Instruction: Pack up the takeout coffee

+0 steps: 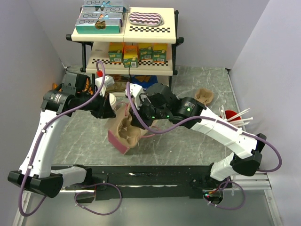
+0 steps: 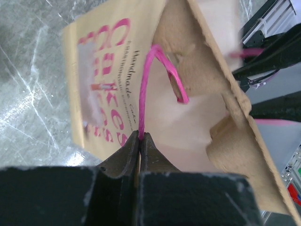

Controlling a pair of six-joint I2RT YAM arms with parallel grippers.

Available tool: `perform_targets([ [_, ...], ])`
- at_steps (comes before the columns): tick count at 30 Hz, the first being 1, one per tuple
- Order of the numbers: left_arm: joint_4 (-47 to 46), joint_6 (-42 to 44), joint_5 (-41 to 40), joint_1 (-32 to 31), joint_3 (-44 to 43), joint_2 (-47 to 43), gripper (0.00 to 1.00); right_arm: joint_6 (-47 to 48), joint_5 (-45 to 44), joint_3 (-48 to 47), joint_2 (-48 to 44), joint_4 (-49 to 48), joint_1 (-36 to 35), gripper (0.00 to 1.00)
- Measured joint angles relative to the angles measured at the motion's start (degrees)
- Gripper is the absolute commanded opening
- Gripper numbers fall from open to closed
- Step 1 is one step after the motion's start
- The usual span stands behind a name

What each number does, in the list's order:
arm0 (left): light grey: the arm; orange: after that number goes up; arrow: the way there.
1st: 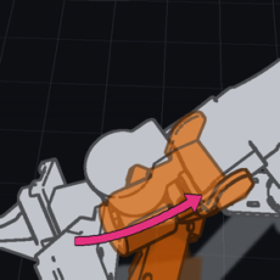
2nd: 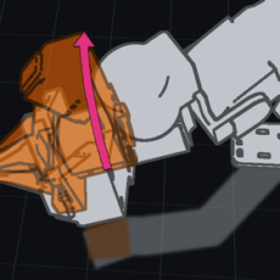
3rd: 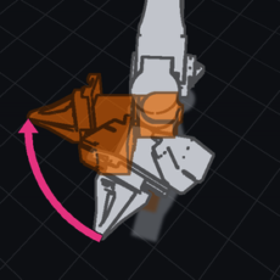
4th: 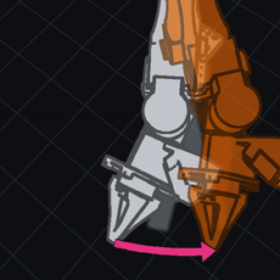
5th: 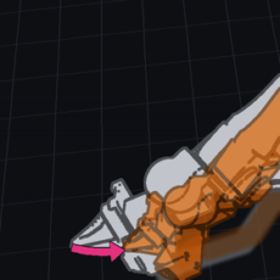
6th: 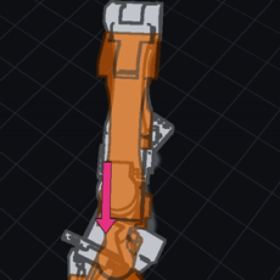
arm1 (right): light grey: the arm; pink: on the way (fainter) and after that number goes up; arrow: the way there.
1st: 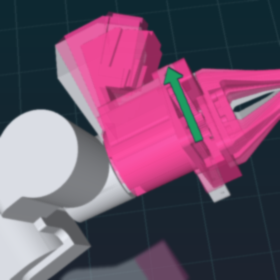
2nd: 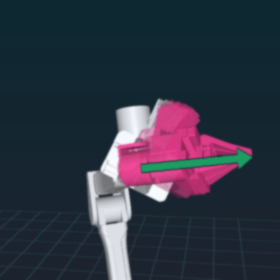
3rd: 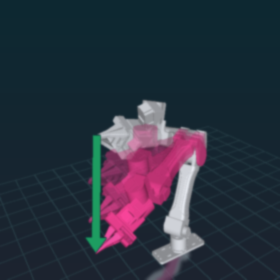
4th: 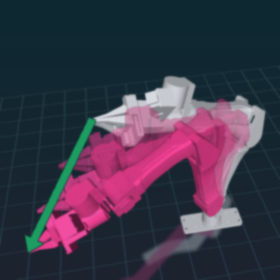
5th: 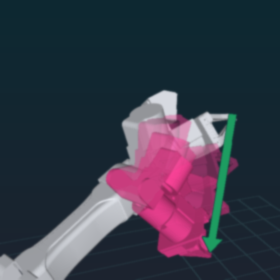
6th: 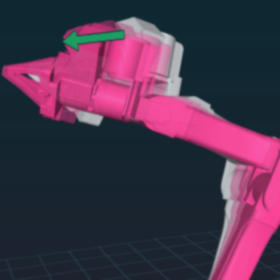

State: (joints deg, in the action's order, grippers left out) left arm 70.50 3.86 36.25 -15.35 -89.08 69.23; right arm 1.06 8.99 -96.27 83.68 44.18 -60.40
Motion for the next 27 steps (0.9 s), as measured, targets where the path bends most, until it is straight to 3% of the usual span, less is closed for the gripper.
perform_targets([
  [11,-1.2,1.3,0.0,0.0,3.0,-2.6,0.01,-0.2,17.2,-1.3,1.4,2.5,8.1,0.0],
  [18,-1.5,2.6,0.8,0.0,3.1,-3.3,0.01,-1.3,13.4,0.3,1.7,4.9,8.2,0.0],
  [27,-3.9,2.4,7.7,0.0,4.2,-4.7,0.01,-3.2,3.0,0.3,4.6,5.1,6.7,0.0],
])
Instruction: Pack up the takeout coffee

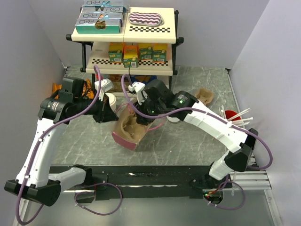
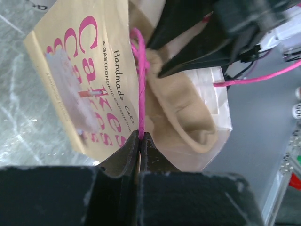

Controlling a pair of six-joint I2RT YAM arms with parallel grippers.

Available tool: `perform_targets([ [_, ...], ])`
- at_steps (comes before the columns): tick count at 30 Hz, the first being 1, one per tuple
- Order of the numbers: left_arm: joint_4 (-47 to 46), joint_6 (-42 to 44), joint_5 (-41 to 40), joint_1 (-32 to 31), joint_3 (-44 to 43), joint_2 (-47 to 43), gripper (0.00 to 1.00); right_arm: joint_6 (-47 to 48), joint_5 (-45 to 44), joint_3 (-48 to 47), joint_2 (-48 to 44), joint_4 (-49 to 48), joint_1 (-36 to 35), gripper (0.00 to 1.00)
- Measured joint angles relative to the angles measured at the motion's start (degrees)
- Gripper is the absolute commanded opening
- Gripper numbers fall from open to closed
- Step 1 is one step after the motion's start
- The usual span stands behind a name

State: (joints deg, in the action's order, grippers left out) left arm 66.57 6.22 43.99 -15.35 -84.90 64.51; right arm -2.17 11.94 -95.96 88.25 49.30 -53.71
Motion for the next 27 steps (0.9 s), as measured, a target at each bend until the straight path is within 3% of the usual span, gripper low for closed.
perform_targets([
  [15,-4.8,-8.0,3.9,0.0,8.8,-2.8,0.01,0.3,-9.9,17.1,-1.4,-9.1,-4.0,0.0],
  [27,-8.1,-11.8,6.4,0.0,13.7,-2.9,0.01,8.6,-11.3,36.0,-14.8,-25.5,-6.2,0.0],
])
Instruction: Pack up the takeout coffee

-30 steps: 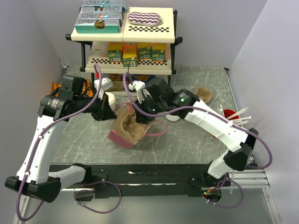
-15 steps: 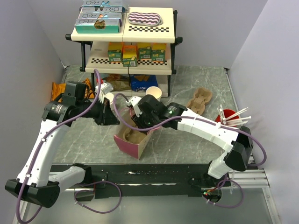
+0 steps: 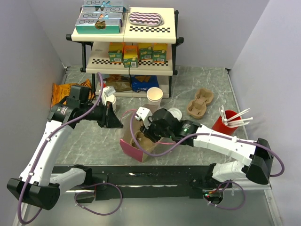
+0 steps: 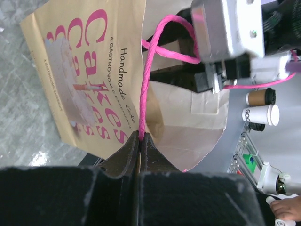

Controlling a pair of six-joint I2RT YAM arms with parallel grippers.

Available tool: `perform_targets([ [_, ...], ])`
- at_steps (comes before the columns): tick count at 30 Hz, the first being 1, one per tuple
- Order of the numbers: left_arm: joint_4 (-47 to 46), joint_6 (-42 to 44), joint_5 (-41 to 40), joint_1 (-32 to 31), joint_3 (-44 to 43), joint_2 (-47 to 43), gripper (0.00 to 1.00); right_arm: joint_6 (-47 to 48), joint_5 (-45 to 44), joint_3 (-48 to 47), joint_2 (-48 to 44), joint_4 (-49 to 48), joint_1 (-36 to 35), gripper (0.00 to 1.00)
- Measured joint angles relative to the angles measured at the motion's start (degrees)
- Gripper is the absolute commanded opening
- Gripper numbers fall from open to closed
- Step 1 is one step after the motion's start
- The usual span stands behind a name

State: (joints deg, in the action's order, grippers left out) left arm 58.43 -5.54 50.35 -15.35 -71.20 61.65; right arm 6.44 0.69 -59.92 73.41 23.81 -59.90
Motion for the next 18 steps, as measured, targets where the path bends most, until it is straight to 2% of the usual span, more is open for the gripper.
perform_targets([
  [9,-4.5,-2.8,3.9,0.0,0.7,-0.3,0.01,1.8,-1.8,0.2,3.0,-1.9,-1.1,0.0],
  [18,-7.8,-5.2,4.6,0.2,4.9,-2.1,0.01,-2.7,-4.2,-1.2,6.4,0.4,-1.6,0.0],
])
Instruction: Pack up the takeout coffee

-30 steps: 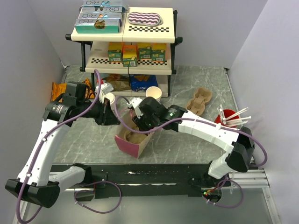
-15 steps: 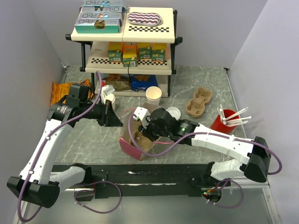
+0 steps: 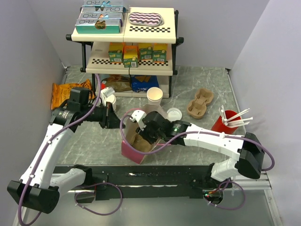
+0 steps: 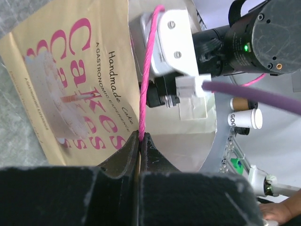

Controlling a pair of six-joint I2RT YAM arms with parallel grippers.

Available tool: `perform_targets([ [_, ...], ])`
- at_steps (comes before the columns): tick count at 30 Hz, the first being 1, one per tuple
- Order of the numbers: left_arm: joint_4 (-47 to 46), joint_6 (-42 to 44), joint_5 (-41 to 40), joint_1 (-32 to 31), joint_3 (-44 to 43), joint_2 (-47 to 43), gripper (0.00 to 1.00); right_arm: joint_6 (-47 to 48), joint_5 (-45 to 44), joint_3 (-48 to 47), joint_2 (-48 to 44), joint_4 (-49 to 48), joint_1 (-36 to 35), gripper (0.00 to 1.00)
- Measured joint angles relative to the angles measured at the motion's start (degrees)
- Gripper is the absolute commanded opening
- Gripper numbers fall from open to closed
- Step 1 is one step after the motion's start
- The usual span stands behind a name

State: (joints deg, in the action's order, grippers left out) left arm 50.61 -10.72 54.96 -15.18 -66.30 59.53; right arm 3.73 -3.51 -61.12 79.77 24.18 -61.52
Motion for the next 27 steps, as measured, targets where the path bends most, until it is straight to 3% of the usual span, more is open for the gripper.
perform_targets([
  [7,-3.1,-2.3,1.8,0.2,5.2,-2.7,0.01,-3.5,0.5,-0.8,2.9,-0.2,0.0,0.0],
  [20,-5.4,-3.8,2.6,0.3,7.1,-2.5,0.01,-5.7,6.1,-3.4,8.2,1.5,0.0,0.0],
  [27,-5.3,-3.8,2.3,0.3,7.1,-2.4,0.01,-5.1,8.3,-3.8,8.4,3.0,0.2,0.43],
])
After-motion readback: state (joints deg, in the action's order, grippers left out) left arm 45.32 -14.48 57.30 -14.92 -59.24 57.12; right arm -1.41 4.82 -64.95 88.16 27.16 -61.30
